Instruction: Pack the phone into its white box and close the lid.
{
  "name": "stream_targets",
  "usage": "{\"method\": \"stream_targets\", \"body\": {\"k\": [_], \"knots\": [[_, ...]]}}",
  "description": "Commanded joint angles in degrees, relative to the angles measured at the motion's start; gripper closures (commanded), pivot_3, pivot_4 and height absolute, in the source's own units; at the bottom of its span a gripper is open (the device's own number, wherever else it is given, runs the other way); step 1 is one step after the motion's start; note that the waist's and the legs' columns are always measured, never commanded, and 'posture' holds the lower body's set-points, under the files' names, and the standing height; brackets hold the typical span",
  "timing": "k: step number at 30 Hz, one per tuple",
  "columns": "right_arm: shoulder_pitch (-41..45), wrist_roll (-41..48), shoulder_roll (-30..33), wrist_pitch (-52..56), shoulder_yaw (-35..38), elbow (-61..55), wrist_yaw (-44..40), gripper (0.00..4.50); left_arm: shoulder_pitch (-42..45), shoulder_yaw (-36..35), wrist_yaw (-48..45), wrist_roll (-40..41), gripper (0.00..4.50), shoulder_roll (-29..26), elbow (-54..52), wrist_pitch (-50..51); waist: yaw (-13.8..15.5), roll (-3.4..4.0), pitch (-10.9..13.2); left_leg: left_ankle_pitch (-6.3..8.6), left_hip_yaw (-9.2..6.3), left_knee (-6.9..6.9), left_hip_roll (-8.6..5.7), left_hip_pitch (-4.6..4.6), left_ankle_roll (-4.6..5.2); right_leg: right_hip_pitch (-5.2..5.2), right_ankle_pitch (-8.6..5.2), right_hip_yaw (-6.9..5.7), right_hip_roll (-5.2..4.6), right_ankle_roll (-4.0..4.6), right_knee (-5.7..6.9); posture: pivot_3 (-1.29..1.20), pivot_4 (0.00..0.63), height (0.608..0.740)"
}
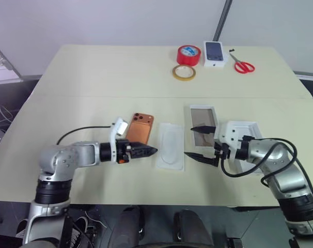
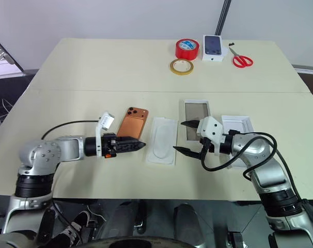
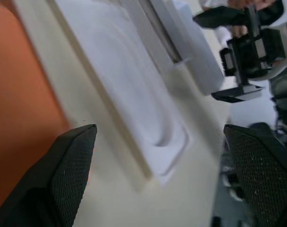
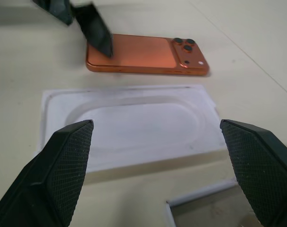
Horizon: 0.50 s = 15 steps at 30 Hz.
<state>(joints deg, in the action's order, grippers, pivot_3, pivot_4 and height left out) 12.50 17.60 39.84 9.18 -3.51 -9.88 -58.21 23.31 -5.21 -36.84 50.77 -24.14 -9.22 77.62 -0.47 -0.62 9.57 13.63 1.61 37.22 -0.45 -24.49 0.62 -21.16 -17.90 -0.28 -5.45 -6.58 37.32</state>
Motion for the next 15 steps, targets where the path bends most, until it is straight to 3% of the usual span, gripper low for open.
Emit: {"method": "stream_targets", "body": {"k": [1,15], "knots": [[1.15,-0.51,-0.18,-1.66,0.82,-0.36,0.32,0.04,0.66,0.38,1.37,1.37,0.00,1.54,-0.34,2.04,-0.03,0.00,0.00,0.00,-0.01,0.00,0.00,0.00,0.00,0.00,0.00,0.00,0.01,0.00,0.00,0.00,0.150,0.728],[0.68,-1.63,-0.65,-3.26,1.16,0.79,1.25,0.04,1.75,1.91,6.59,-1.09,0.00,7.53,4.38,3.44,1.19,0.01,-0.02,-0.15,-0.02,0.03,-0.02,0.08,-0.26,0.12,0.00,0.00,-0.02,0.01,-0.03,0.00,0.150,0.728]]}}
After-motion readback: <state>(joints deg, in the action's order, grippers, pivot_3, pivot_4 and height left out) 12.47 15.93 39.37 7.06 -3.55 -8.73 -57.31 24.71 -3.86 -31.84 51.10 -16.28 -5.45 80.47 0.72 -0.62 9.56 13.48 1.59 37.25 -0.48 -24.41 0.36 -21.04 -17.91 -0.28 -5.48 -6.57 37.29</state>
